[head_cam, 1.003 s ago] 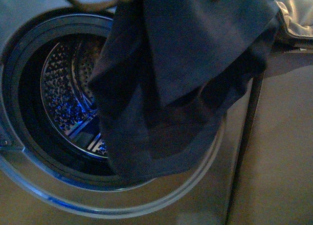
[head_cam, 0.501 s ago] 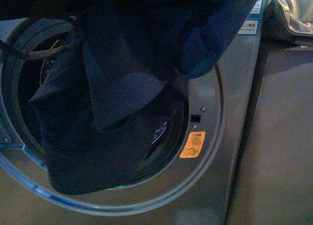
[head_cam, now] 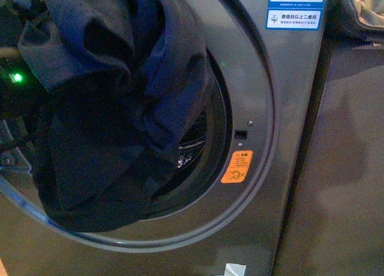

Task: Put clothes into washing machine

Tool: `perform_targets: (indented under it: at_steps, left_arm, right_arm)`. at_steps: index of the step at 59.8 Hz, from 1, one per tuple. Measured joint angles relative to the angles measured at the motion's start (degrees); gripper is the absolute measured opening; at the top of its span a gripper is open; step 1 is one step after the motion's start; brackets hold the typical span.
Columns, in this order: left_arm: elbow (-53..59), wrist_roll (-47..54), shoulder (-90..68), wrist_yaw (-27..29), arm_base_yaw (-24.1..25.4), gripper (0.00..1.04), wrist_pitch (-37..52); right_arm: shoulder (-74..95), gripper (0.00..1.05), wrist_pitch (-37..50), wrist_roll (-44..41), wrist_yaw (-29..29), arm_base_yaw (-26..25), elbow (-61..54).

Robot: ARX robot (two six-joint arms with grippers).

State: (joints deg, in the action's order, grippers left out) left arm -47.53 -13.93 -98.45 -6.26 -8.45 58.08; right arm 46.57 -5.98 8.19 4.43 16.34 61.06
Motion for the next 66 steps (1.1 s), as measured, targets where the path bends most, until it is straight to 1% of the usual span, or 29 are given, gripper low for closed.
perform_targets:
  at_steps: [9, 13, 15, 18, 19, 21, 25, 26, 31, 32, 37, 38, 39, 43, 45, 48, 49, 54, 66]
  left_arm:
    - [0.0, 0.8, -6.1, 1.6, 0.4, 0.13, 1.8]
    - [-0.3, 0.8, -8.3, 2.1, 0.4, 0.13, 2.4]
    - [-0.7, 0.8, -9.5, 2.3, 0.5, 0.13, 2.5]
    - [-1.6, 1.0, -11.4, 3.1, 0.5, 0.13, 2.6]
    - [-1.8, 1.1, -11.8, 3.1, 0.5, 0.13, 2.6]
    - [-2.6, 1.3, -13.3, 3.5, 0.5, 0.13, 2.6]
    - [-4.5, 1.7, -16.4, 4.9, 0.8, 0.13, 2.6]
    - [-5.4, 1.8, -17.7, 5.4, 0.8, 0.13, 2.6]
    - [-8.6, 1.8, -21.4, 6.8, 1.0, 0.13, 2.2]
    - [-9.5, 1.8, -22.4, 7.1, 1.0, 0.13, 2.1]
    - [-12.9, 2.0, -24.9, 8.0, 1.0, 0.13, 0.9]
    - [-14.1, 2.2, -25.6, 8.1, 1.0, 0.13, 0.3]
    - [-14.9, 2.3, -25.9, 8.3, 0.9, 0.13, -0.1]
    - [-16.8, 2.7, -27.0, 8.5, 0.9, 0.13, -1.0]
    - [-18.0, 3.0, -27.7, 9.0, 0.8, 0.13, -1.6]
    - [-20.4, 3.4, -29.0, 9.3, 0.8, 0.13, -2.9]
    - [-21.4, 3.4, -29.6, 9.5, 0.8, 0.13, -3.4]
    - [-26.4, 3.6, -32.5, 10.4, 0.9, 0.13, -6.2]
    - [-37.4, 4.9, -38.4, 11.8, 1.3, 0.13, -11.8]
  right_arm:
    - [-7.4, 0.97, -2.5, 5.3, 2.3, 0.5, -11.9]
    - [-8.7, 0.97, -2.8, 6.3, 2.4, 1.1, -14.3]
    - [-9.1, 0.96, -2.8, 6.1, 3.5, 1.6, -15.0]
    - [-10.3, 0.88, -1.7, 2.6, 9.2, 2.4, -16.7]
    - [-10.6, 0.87, -1.4, 1.8, 10.1, 2.4, -17.3]
    - [-12.2, 0.8, -0.1, -0.9, 11.8, 1.7, -19.8]
    - [-15.8, 0.66, 2.3, -5.0, 10.6, -0.4, -25.6]
    - [-17.0, 0.6, 3.1, -5.7, 10.0, -1.3, -27.6]
    - [-20.3, 0.43, 5.4, -7.1, 7.4, -3.9, -33.6]
    - [-21.0, 0.37, 5.9, -7.3, 6.6, -4.6, -35.1]
    - [-23.5, 0.2, 7.5, -7.8, 4.6, -6.6, -39.7]
    - [-24.2, 0.14, 7.9, -7.8, 4.2, -7.2, -40.9]
    - [-24.8, 0.11, 8.1, -7.8, 3.9, -7.6, -41.7]
    - [-25.9, 0.02, 8.7, -8.0, 3.1, -8.5, -43.3]
    - [-26.6, 0.02, 8.9, -8.0, 2.3, -9.4, -44.2]
    - [-27.7, 0.02, 9.3, -8.0, -2.7, -12.4, -45.6]
    - [-28.1, 0.02, 9.4, -8.0, -3.5, -13.6, -46.2]
    - [-29.9, 0.02, 10.1, -8.0, -4.0, -16.0, -48.7]
    - [-33.0, 0.02, 10.8, -8.0, -4.3, -16.1, -52.6]
